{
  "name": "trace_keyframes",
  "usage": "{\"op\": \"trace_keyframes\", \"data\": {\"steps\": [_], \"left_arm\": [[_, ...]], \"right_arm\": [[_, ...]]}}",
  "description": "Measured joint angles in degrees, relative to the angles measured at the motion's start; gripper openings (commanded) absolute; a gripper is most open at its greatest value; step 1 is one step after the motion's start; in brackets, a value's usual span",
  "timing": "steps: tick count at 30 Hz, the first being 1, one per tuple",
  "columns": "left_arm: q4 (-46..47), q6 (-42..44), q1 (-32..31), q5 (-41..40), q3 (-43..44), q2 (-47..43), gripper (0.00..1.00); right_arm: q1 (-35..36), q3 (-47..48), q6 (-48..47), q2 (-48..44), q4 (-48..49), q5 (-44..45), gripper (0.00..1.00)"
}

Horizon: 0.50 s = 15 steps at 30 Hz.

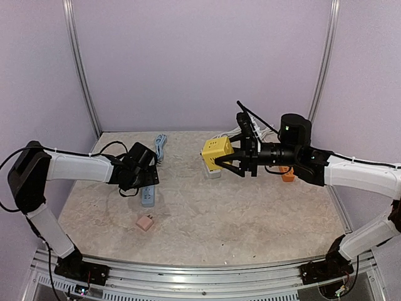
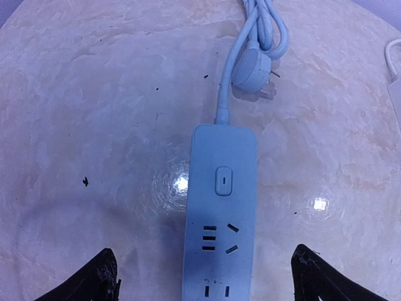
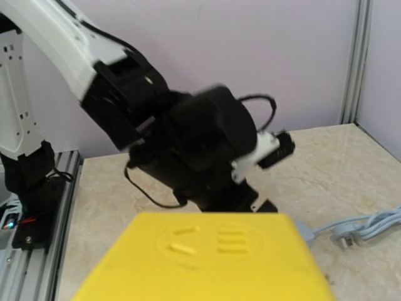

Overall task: Insert the plug
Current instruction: Move the socket to the center of the board.

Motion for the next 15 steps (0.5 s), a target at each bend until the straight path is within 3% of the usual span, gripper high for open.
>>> {"op": "trace_keyframes", "data": {"steps": [3,15], "left_arm": [[-0.48,-0.52,0.81,0.83,0.83,3.54,0.81],[0.0,1.53,0.15,4.2,4.39,10.67,0.39]], "right_arm": [[0.0,0.0,-0.74,-0.72,-0.48,0.5,0.0],[0.0,0.44,-1.73,-1.05,-2.64,4.04,0.0]]}}
